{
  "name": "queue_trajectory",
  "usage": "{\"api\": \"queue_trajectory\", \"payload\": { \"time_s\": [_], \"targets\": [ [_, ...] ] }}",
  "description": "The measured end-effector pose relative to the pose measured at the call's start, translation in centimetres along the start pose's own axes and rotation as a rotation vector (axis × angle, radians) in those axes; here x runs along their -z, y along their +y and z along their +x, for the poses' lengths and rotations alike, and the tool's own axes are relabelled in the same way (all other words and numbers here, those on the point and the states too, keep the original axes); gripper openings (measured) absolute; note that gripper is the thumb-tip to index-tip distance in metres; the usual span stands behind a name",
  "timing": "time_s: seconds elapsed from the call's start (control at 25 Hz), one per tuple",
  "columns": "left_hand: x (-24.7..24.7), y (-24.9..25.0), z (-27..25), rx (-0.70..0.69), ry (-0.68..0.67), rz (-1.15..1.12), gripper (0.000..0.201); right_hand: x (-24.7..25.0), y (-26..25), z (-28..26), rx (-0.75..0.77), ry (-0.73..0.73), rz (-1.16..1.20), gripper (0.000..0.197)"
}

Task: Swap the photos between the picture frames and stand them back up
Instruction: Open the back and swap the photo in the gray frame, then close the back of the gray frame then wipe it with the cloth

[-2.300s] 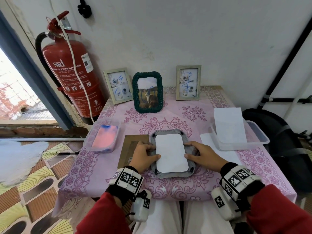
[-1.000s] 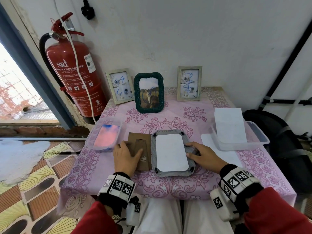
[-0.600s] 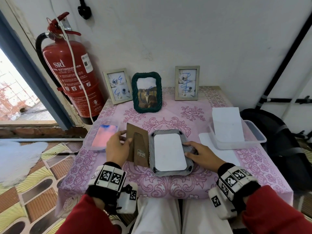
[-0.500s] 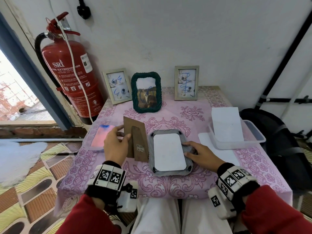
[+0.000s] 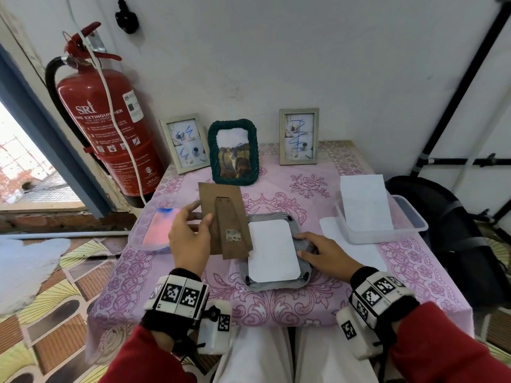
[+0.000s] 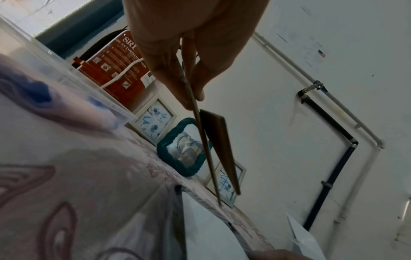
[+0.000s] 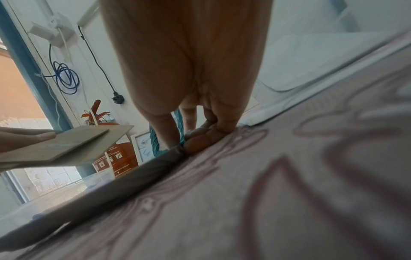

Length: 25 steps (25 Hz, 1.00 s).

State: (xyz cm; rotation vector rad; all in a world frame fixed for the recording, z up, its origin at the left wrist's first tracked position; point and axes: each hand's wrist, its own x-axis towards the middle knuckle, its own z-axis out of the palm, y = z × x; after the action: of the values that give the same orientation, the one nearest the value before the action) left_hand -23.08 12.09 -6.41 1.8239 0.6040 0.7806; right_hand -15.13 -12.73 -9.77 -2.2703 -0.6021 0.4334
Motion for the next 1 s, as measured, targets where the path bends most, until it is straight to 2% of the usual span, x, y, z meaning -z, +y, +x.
{"api": "queue_trajectory", "payload": {
  "time_s": [0.16,0.32,0.72,1.0],
  "targets": [
    [-1.9,-0.8,-1.5,0.108,-0.166,-0.115,0.032,-0.1,0.0,0.1,0.012,-0.001,-0.012,0.04],
    [-4.1,-1.8,-3.0,0.19,-0.255,-0.142,0.031,-0.1,0.2,0.1,0.009,0.001,0.005,0.04],
    [-5.9,-2.7,-4.4,0.212,-0.272,-0.087,0.034,-0.4,0.7,0.4,0.01,0.022,-0.009,0.037],
    [-6.0,-3.0,-4.3,0.137,-0.301,0.01,0.038,-0.5,0.9,0.4,0.025,0.041,0.003,0.04]
  ]
}}
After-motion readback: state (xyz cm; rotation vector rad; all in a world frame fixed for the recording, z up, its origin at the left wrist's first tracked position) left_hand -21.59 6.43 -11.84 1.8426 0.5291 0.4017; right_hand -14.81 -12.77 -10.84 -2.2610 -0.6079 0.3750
